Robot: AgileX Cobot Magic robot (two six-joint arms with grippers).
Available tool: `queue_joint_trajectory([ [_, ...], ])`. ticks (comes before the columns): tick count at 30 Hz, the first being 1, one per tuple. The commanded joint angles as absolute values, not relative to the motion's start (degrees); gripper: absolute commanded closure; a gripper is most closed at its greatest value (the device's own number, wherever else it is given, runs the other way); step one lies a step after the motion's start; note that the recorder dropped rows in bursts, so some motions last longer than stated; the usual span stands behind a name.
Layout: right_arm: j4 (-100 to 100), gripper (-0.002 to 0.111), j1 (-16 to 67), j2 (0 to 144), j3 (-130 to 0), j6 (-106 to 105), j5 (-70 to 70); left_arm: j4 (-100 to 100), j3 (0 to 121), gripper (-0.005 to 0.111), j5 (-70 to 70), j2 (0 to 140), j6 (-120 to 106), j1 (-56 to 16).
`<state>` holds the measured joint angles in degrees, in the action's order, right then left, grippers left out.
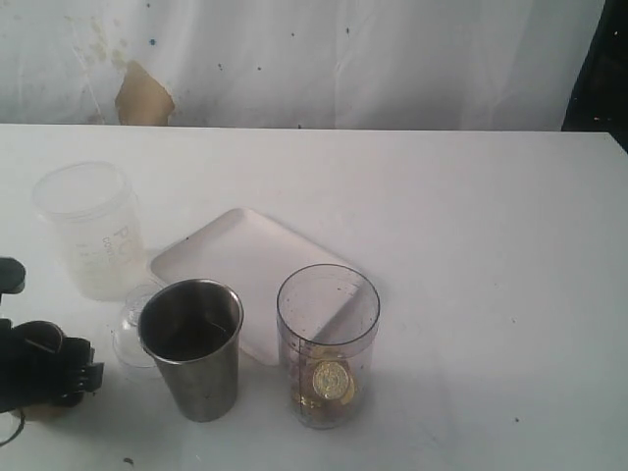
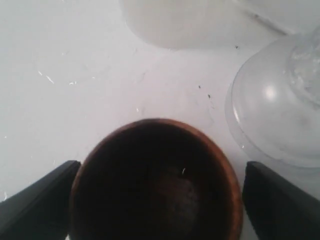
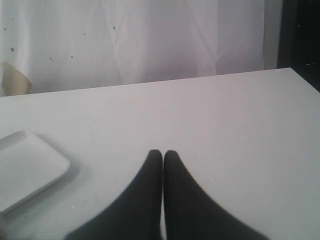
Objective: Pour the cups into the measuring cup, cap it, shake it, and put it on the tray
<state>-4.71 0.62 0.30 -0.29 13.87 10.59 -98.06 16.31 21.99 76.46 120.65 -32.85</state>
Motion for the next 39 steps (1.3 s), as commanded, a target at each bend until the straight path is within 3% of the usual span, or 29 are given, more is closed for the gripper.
queue_joint_trajectory([
  [1, -4.7, 0.108, 0.7, 0.0, 0.0, 14.0, 10.3, -95.1, 18.1, 0.025, 19.3, 72.4, 119.4, -32.7],
  [6, -4.7, 0.108, 0.7, 0.0, 0.0, 14.0, 10.3, -85.4, 19.7, 0.025, 20.1, 66.4, 108.4, -32.7],
  [11, -4.7, 0.108, 0.7, 0.0, 0.0, 14.0, 10.3, -67.2, 22.7, 0.029, 31.5, 59.6, 87.1, -32.7],
  [14, -4.7, 0.108, 0.7, 0.0, 0.0, 14.0, 10.3, -57.1, 27.3, 0.049, 40.1, 57.2, 73.0, -32.7],
  [18, -4.7, 0.108, 0.7, 0.0, 0.0, 14.0, 10.3, -45.8, 34.6, 0.100, 51.7, 56.7, 49.8, -32.7],
  [19, -4.7, 0.108, 0.7, 0.0, 0.0, 14.0, 10.3, -43.5, 36.4, 0.106, 55.3, 56.8, 43.4, -32.7],
  [23, -4.7, 0.108, 0.7, 0.0, 0.0, 14.0, 10.3, -36.3, 42.2, 0.107, 70.0, 58.4, 29.0, -32.7],
  [29, -4.7, 0.108, 0.7, 0.0, 0.0, 14.0, 10.3, -17.5, 47.6, 0.107, 70.0, 57.5, 12.8, -27.2],
  [32, -4.7, 0.108, 0.7, 0.0, 0.0, 14.0, 10.3, -8.0, 47.6, 0.107, 63.4, 54.5, 8.3, -22.0],
  [39, -4.7, 0.108, 0.7, 0.0, 0.0, 14.0, 10.3, 4.4, 38.9, 0.107, 44.1, 46.0, 3.1, -2.2],
])
